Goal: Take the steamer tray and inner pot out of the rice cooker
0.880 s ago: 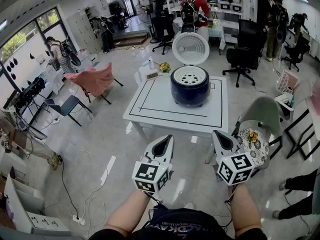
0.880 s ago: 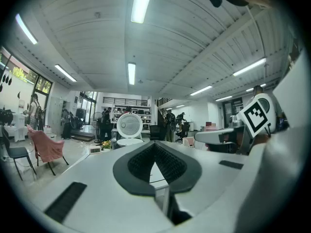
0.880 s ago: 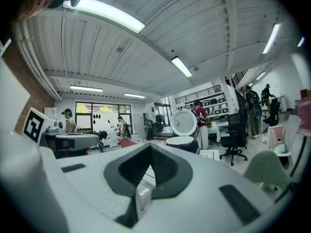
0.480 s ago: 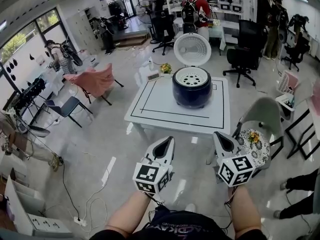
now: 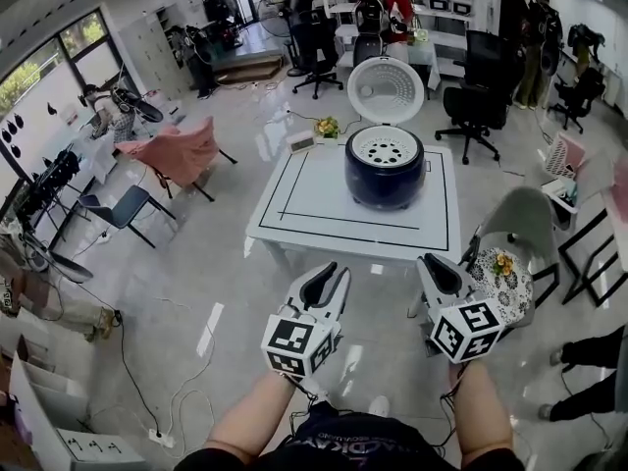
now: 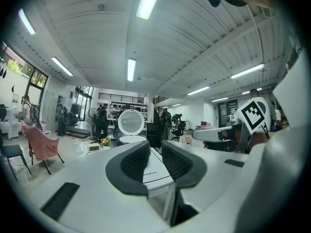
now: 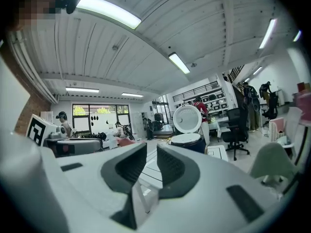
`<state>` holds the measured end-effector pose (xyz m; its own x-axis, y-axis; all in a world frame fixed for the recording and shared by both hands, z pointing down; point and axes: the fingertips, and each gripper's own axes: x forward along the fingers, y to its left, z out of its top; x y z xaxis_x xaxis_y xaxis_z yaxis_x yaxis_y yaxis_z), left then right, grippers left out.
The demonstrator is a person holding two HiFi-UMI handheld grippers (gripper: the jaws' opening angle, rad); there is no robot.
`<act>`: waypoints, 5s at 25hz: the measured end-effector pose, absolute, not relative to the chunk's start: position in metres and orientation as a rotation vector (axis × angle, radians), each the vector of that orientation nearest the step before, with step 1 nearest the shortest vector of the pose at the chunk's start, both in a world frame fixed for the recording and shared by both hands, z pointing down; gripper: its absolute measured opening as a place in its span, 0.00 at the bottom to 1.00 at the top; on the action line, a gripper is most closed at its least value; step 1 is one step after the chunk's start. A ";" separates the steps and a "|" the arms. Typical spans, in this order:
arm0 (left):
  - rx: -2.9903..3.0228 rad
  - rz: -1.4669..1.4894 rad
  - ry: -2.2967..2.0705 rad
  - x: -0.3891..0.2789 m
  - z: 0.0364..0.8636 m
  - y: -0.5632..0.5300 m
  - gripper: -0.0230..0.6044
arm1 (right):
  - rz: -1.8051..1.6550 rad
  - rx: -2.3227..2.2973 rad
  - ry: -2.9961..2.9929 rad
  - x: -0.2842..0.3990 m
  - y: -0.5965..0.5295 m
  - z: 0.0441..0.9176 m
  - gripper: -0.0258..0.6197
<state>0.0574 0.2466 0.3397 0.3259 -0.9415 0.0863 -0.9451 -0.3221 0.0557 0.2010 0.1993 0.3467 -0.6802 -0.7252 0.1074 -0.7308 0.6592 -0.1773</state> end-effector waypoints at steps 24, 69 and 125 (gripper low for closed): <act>2.540 0.083 -1.661 -0.130 0.354 0.174 0.49 | 0.326 1.414 -2.771 0.023 0.132 0.346 0.31; 2.495 0.141 -1.726 -0.002 0.350 -0.134 0.50 | 0.449 1.442 -2.737 0.170 -0.195 0.362 0.31; 2.534 0.492 -1.313 -0.027 0.471 -0.336 0.53 | 0.378 1.591 -1.862 0.168 -0.319 0.501 0.31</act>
